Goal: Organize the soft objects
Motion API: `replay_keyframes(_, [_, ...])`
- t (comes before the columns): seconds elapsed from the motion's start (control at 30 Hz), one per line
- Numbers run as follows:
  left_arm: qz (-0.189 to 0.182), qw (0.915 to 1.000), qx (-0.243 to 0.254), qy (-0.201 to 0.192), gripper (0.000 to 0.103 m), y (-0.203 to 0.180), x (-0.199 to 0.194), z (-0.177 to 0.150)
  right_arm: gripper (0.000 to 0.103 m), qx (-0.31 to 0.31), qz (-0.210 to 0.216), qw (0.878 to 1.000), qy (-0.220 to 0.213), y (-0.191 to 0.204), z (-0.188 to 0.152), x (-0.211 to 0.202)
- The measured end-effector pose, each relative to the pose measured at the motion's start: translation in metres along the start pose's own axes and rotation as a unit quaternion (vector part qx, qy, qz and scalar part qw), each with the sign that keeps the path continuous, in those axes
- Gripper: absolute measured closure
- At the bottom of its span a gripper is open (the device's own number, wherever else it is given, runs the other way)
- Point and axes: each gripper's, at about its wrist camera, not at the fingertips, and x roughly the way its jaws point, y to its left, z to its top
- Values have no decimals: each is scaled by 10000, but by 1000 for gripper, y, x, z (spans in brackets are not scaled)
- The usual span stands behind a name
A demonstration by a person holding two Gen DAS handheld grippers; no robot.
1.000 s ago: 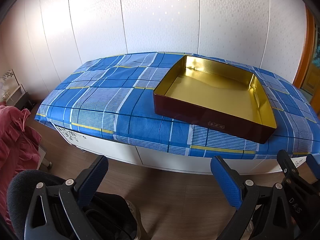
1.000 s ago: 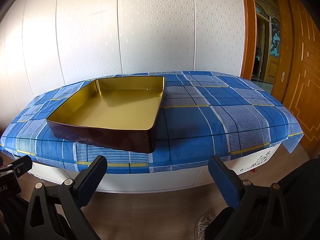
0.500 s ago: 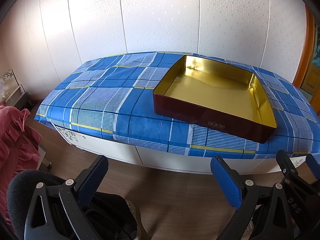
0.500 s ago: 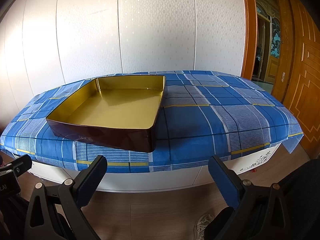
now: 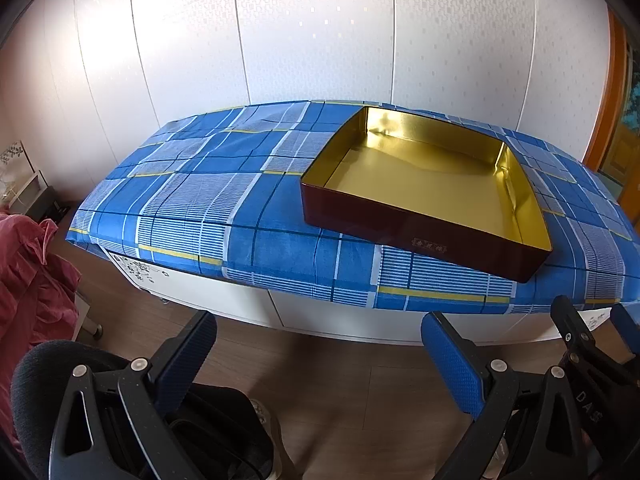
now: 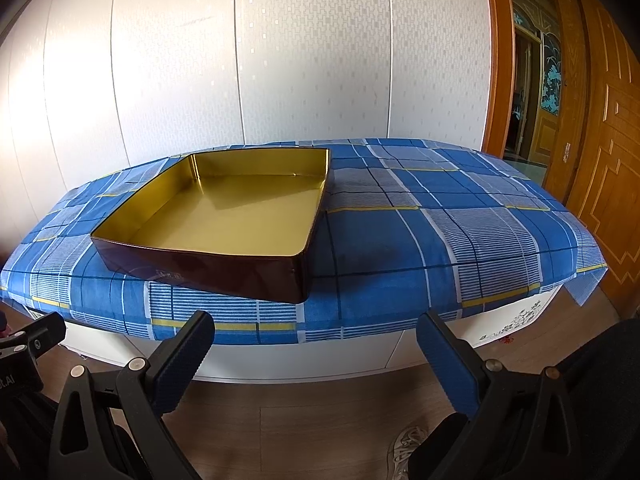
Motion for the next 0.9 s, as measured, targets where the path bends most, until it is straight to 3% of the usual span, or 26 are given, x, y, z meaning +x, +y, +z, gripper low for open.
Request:
replay_keyframes(0.5, [-67,9999,21,84,0,0,3,-1,0,-25,10,10000,40,0,-1,2])
replay_keyframes(0.7, [-393,9984,-123,387,0,4,15,-3,0,-17,-21,9999,122,-4,-3,7])
replay_keyframes(0.9, [-959,9928,-389,605,0,12,23,-7,0,-128,104,9995,279,-4,-7,15])
